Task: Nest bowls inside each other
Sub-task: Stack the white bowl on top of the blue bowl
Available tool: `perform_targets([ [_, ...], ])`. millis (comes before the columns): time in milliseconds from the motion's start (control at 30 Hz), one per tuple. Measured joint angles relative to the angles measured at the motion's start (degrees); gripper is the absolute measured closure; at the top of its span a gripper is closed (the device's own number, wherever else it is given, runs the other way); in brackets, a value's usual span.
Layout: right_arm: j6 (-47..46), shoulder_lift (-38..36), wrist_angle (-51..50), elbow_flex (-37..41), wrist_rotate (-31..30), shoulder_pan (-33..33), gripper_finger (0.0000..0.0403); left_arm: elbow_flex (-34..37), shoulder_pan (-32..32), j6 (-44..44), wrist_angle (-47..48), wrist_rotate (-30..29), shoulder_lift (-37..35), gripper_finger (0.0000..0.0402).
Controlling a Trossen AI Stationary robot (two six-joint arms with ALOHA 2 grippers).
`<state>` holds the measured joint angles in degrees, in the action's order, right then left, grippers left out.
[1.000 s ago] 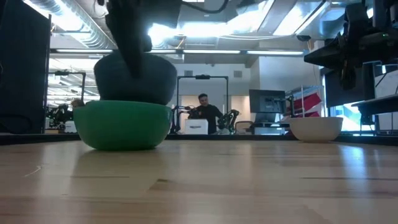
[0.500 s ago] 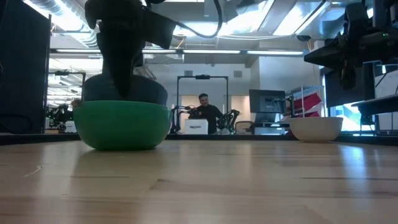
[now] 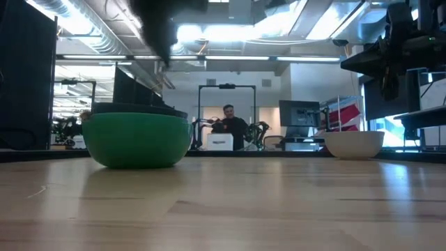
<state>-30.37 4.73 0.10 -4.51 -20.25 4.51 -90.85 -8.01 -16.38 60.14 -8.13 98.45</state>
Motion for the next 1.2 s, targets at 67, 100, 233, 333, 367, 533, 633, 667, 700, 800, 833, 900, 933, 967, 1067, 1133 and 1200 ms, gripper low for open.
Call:
perform_targets([
  [67, 0.0, 0.0, 0.0, 0.0, 0.0, 0.0, 0.0403, -0.9, 2.8, 4.8, -5.2, -2.1, 0.3, 0.0277],
  [100, -0.2, 0.0, 0.0, 0.0, 0.2, 0.0, 0.0403, -0.9, 4.5, 6.6, -7.4, -2.4, 0.4, 0.0277],
  [233, -1.4, 0.0, 0.5, 0.0, 2.0, 0.0, 0.0403, -0.8, 11.4, 10.8, -11.4, -2.6, 1.6, 0.0277],
  [333, -0.8, 0.0, 3.8, 0.0, 3.3, 0.0, 0.0403, -0.8, 15.1, 15.1, -11.7, -2.6, 1.5, 0.0277],
  [367, 0.9, 0.0, 5.0, -0.4, 3.4, 0.0, 0.0403, -0.8, 16.2, 16.0, -11.5, -2.6, 1.5, 0.0277],
  [533, 10.7, 7.0, -4.6, -13.0, -1.5, 2.7, 0.0403, -0.3, 20.2, 20.7, -9.8, -0.5, 1.4, 0.0277],
  [633, 13.0, 16.7, -17.6, -23.5, -2.3, 8.2, 0.0403, 2.4, 21.6, 22.6, -9.9, 2.5, 0.6, 0.0277],
  [667, 13.7, 19.9, -21.9, -27.0, -2.6, 10.0, 0.0403, 3.3, 22.1, 23.3, -10.0, 3.5, 0.3, 0.0277],
  [700, 14.5, 23.1, -26.3, -30.5, -2.9, 11.8, 0.0403, 4.2, 22.5, 24.0, -10.1, 4.5, 0.0, 0.0277],
  [800, 16.7, 32.8, -39.3, -41.0, -3.7, 17.2, 0.0403, 6.9, 23.9, 26.0, -10.2, 7.5, -0.8, 0.0277],
  [833, 17.4, 36.1, -43.6, -44.5, -4.0, 19.0, 0.0403, 7.9, 24.4, 26.6, -10.3, 8.5, -1.0, 0.0277],
  [900, 18.9, 42.5, -52.3, -51.5, -4.6, 22.6, 0.0403, 9.7, 25.3, 28.0, -10.4, 10.5, -1.6, 0.0277],
  [933, 19.7, 45.8, -56.6, -55.0, -4.8, 24.4, 0.0403, 10.6, 25.8, 28.6, -10.5, 11.5, -1.8, 0.0277],
  [967, 21.8, 48.7, -57.9, -56.9, -1.4, 26.9, 0.0403, 11.5, 26.2, 29.3, -10.5, 12.4, -2.2, 0.0277],
  [1067, 24.7, 56.4, -59.5, -60.1, 10.3, 34.1, 0.0395, 15.2, 27.3, 30.3, -11.7, 12.8, -6.0, 0.0277],
  [1133, 24.7, 61.1, -62.1, -61.4, 15.8, 38.4, 0.0375, 17.5, 28.1, 30.3, -12.6, 12.7, -9.1, 0.0277],
  [1200, 25.7, 65.0, -64.4, -61.9, 18.0, 41.9, 0.0341, 19.8, 28.8, 30.2, -13.8, 12.7, -12.4, 0.0277],
])
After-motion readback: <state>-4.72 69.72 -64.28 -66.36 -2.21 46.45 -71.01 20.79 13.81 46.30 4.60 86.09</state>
